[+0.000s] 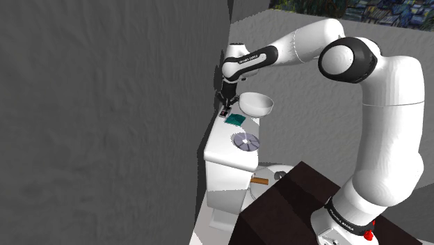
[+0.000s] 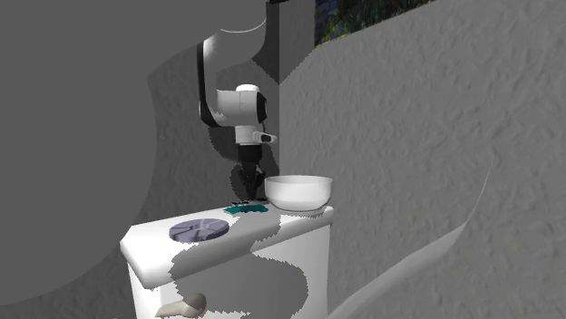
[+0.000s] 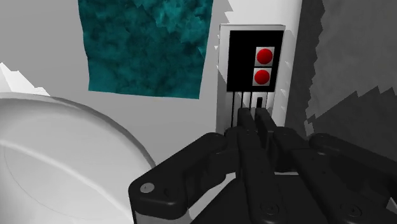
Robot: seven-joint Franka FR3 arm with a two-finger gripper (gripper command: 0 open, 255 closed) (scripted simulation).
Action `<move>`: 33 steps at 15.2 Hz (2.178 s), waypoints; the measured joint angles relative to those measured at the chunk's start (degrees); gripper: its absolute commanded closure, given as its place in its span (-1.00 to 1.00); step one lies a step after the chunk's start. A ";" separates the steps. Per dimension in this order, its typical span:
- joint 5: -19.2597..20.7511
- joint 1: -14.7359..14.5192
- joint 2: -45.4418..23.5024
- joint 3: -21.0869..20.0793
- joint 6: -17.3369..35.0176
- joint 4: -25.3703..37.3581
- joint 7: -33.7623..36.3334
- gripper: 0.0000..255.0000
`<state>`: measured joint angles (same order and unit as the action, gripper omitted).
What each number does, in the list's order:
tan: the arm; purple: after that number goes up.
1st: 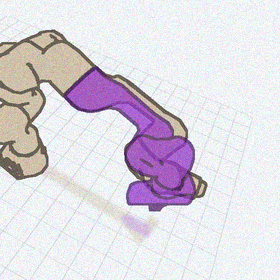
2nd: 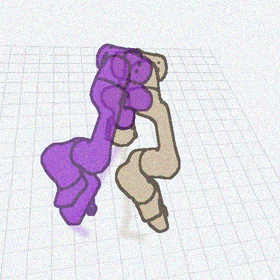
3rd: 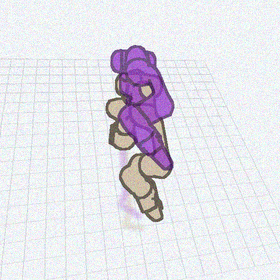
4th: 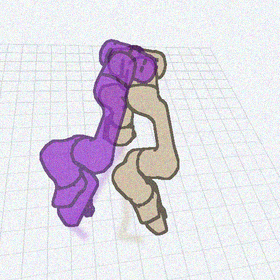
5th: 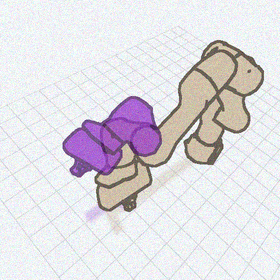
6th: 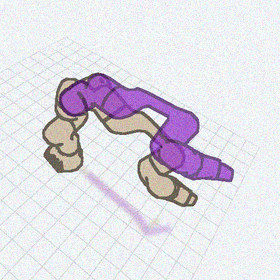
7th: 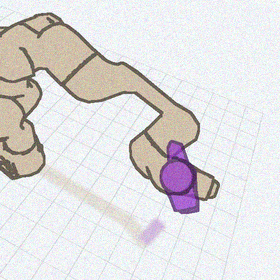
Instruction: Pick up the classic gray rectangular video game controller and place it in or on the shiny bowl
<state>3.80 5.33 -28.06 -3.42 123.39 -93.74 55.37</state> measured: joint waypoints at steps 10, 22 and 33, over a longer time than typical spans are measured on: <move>-0.56 1.20 -0.19 0.11 -3.60 2.96 -1.92 -1.00; -0.44 1.63 -0.53 0.19 -0.54 1.70 -2.49 -1.00; -0.26 1.28 -3.08 0.33 -0.59 2.89 -1.75 1.00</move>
<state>3.54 6.61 -31.14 -3.10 122.81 -90.85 53.62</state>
